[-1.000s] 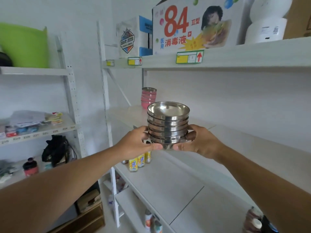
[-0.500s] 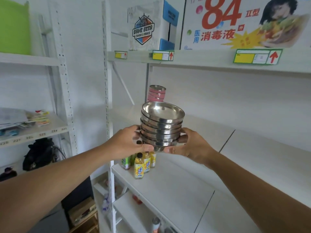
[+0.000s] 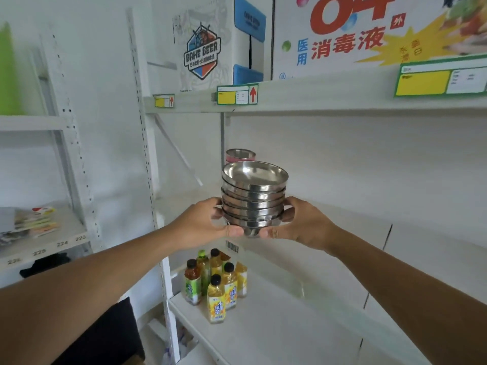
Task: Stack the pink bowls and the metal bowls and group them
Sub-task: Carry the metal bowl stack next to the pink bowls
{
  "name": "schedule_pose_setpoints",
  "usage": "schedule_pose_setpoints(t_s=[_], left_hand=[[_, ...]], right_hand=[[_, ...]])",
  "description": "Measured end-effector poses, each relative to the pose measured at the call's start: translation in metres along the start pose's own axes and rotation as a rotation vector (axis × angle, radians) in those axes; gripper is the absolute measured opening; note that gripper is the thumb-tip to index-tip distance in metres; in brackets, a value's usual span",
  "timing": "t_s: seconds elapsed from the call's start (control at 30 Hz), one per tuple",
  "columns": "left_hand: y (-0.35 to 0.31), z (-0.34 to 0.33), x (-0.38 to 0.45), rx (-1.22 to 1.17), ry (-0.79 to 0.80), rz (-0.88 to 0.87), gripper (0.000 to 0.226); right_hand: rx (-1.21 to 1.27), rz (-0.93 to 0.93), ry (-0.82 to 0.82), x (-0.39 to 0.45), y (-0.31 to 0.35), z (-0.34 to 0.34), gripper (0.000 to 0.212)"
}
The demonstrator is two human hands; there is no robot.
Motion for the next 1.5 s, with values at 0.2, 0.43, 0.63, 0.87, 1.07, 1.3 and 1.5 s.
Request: schedule_pose_setpoints(t_s=[0.2, 0.43, 0.63, 0.87, 1.07, 1.3, 1.5], left_hand=[[0.02, -0.02, 0.055, 0.013, 0.016, 0.024, 0.094], [0.041, -0.041, 0.099, 0.004, 0.082, -0.001, 0.115], [0.056, -0.05, 0.117, -0.032, 0.136, -0.04, 0.112], [0.075, -0.05, 0.125, 0.038, 0.183, -0.124, 0.105], [0.076, -0.041, 0.13, 0.455, 0.086, -0.24, 0.093], [0.083, -0.044, 0.158, 0.61, 0.1, -0.319, 0.093], [0.094, -0.057, 0.206, 0.465, 0.172, -0.277, 0.076]], right_hand=[[0.0, -0.024, 0.004, 0.05, -0.034, 0.013, 0.103], [-0.024, -0.094, -0.047, 0.069, -0.063, 0.014, 0.106], [-0.065, -0.166, -0.083, 0.065, -0.071, 0.014, 0.119], [-0.219, -0.144, -0.086, 0.055, -0.07, 0.014, 0.128], [-0.578, -0.111, -0.148, 0.044, -0.07, 0.019, 0.121], [-0.764, -0.086, -0.174, 0.07, -0.071, 0.017, 0.106], [-0.681, -0.12, -0.198, 0.126, -0.09, 0.02, 0.089]])
Point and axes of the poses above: each hand's wrist, its own x-axis towards the middle knuckle, its own z-axis out of the back of the hand, y = z × x, the point moved 2 cm from there along x, towards the middle knuckle, and after that the axes turned 5 degrees about -z, right-handed, at the moved point
